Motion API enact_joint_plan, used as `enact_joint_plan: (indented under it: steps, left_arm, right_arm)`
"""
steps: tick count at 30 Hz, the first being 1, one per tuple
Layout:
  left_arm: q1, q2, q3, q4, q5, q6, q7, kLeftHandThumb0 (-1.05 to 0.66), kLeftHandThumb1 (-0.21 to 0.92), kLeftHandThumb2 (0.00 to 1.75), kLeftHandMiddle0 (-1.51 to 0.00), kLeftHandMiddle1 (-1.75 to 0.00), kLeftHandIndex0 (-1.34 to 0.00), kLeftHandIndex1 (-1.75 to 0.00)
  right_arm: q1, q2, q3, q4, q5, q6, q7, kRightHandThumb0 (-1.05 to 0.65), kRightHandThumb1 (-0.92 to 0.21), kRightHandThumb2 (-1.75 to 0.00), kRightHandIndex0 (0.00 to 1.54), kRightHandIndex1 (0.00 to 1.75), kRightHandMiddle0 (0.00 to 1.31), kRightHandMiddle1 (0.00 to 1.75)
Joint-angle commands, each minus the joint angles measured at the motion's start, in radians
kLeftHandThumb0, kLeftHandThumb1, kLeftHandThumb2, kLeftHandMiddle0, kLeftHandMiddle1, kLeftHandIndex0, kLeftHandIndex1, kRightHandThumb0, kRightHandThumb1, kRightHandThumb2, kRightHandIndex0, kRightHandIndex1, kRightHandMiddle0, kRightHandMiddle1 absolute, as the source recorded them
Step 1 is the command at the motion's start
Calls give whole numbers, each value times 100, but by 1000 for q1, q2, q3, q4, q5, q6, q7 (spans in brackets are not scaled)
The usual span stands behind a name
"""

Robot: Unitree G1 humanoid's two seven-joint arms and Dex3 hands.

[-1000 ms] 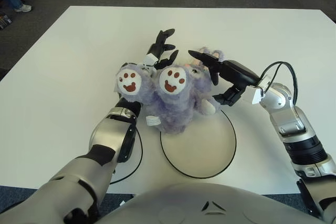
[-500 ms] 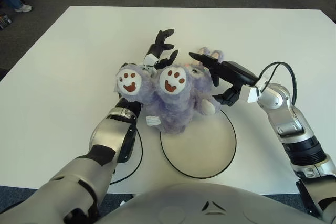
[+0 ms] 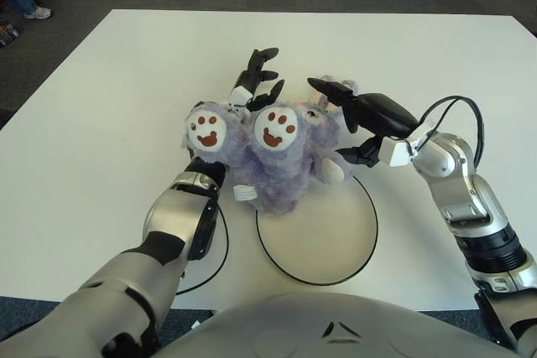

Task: Put the doll into the plate.

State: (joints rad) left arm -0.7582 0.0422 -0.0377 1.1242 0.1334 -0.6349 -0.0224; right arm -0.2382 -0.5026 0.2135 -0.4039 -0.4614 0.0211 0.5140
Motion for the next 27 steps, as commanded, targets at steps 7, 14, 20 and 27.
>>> enact_joint_plan:
  steps: [7,14,20,27]
  left_arm:
    - [-10,10,10,18,-13,-2,-27,-57,78,72,-23,-121,0,-95]
    - [-7,13,9,8,-15,11,-44,-52,75,76,-36,-146,0,-112]
    - [-5,9,13,-3,-24,33,-62,-49,73,79,-44,-156,0,-116]
    - [4,1,24,-28,-45,51,-86,-43,68,86,-61,-172,0,-132]
  right_arm:
    - [8,-32,-32,-58,-57,55,3,37,-75,-67,36,167,0,22]
    - [13,-42,-53,-96,-94,94,-1,4,-31,-117,8,59,0,20]
    - [17,-43,-64,-108,-110,98,-14,4,-24,-127,4,20,0,8]
    - [30,-16,-85,-115,-95,86,-54,7,-22,-129,4,12,0,0]
